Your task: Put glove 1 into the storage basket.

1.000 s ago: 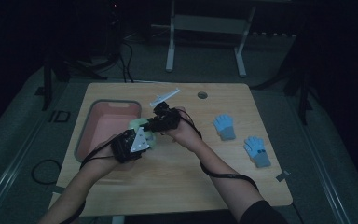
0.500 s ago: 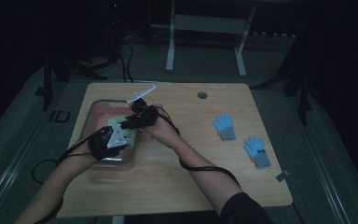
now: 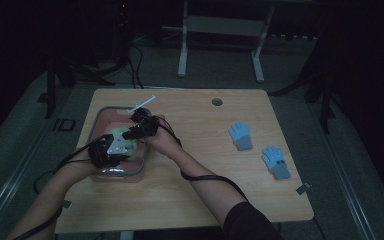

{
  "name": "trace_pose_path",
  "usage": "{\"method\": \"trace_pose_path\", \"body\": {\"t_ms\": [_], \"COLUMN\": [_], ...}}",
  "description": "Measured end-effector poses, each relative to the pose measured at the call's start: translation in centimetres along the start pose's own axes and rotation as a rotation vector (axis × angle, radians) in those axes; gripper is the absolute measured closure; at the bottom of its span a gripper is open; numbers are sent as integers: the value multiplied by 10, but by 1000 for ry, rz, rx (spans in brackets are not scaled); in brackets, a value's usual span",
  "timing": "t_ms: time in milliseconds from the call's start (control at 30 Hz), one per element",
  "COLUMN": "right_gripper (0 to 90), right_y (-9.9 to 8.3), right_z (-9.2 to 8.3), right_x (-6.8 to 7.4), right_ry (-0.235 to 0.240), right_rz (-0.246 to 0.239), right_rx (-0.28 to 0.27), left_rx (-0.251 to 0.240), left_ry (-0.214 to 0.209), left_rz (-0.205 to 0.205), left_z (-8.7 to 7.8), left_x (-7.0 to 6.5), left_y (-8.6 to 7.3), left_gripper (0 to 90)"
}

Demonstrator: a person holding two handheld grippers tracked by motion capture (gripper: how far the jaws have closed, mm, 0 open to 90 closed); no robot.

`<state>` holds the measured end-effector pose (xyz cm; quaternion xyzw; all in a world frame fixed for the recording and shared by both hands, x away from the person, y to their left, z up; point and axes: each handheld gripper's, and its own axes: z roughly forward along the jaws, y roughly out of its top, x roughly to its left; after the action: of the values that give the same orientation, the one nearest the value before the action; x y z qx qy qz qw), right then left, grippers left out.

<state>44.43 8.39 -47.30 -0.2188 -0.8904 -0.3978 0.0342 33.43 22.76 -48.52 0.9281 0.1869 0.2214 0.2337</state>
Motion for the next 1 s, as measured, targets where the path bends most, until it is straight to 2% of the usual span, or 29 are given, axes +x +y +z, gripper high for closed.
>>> {"method": "trace_pose_path", "body": {"t_ms": [200, 300, 433, 500, 533, 600, 633, 733, 800, 833, 967, 1000], "right_gripper": [701, 682, 639, 642, 643, 642, 642, 626, 602, 600, 543, 522], "right_y": [-1, -2, -4, -5, -4, -4, -4, -4, -5, -5, -10, -12], "right_z": [12, 16, 19, 17, 14, 9, 6, -2, -8, -12, -25, -29], "right_x": [-4, -7, -12, -14, -15, -16, -16, -15, -12, -11, -6, -5], "right_ry": [-39, -48, -80, -94, -92, -85, -81, -70, -65, -59, -30, -23], "right_rz": [0, 19, 32, 32, 41, 50, 50, 39, 26, 21, 19, 16], "right_rx": [39, 45, 79, 76, 68, 54, 47, 42, 44, 41, 37, 38], "left_rx": [36, 65, 114, 151, 167, 174, 180, 167, 154, 143, 115, 107], "left_ry": [-13, -37, -88, -102, -122, -135, -144, -131, -111, -109, -27, -25], "left_rz": [0, -2, -17, -12, -21, -29, -47, -75, -103, -110, -124, -138], "left_z": [14, 21, 31, 36, 39, 40, 41, 38, 34, 32, 17, 13], "left_x": [6, 10, 14, 16, 16, 17, 17, 18, 18, 18, 16, 16], "left_y": [-3, 0, 3, 3, 2, 1, 0, 0, 0, 0, 4, 5], "left_gripper": [732, 732, 724, 711, 698, 670, 643, 545, 434, 418, 301, 280]}}
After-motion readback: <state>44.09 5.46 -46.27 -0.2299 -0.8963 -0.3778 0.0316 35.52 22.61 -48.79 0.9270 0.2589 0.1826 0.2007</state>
